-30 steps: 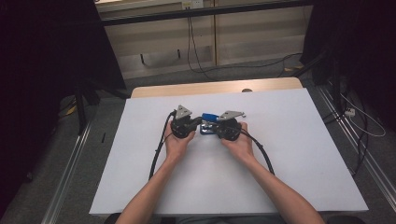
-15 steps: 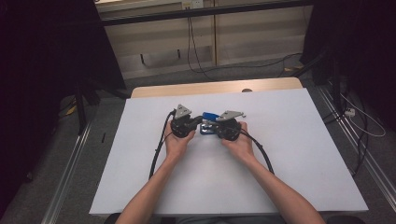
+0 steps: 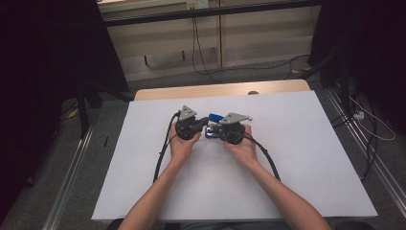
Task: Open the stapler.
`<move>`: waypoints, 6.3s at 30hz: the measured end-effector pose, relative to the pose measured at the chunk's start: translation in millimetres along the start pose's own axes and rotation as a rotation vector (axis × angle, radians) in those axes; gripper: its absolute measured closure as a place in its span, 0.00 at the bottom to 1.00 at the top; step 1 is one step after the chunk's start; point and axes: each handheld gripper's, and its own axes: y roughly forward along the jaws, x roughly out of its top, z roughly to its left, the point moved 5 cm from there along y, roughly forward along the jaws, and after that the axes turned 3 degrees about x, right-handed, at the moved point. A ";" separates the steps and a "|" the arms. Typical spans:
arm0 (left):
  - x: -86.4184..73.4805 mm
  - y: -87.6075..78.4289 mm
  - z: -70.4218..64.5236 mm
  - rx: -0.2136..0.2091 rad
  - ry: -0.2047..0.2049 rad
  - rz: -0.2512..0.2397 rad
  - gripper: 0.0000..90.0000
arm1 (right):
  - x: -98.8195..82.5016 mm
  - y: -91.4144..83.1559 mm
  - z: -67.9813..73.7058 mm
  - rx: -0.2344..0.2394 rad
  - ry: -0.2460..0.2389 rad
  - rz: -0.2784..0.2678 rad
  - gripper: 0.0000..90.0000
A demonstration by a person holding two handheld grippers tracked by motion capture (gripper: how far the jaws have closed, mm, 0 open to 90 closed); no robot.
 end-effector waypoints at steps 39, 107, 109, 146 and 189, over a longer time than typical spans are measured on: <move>-11.2 12.8 -1.6 -0.002 0.031 0.069 1.00 | 4.3 6.2 -6.1 -0.090 0.000 -0.017 1.00; -18.1 17.3 -1.5 0.006 0.042 0.070 1.00 | 17.7 -5.5 -20.9 -0.184 0.075 -0.098 1.00; -18.1 17.3 -1.2 0.004 0.041 0.069 1.00 | 17.7 -5.7 -20.6 -0.187 0.068 -0.096 1.00; -18.6 17.3 -1.6 0.003 0.046 0.066 1.00 | 20.4 -25.6 -39.4 -0.257 0.085 -0.146 1.00; -19.6 19.1 -3.7 0.007 0.047 0.065 1.00 | -10.1 -68.4 -82.7 -0.284 0.137 -0.135 1.00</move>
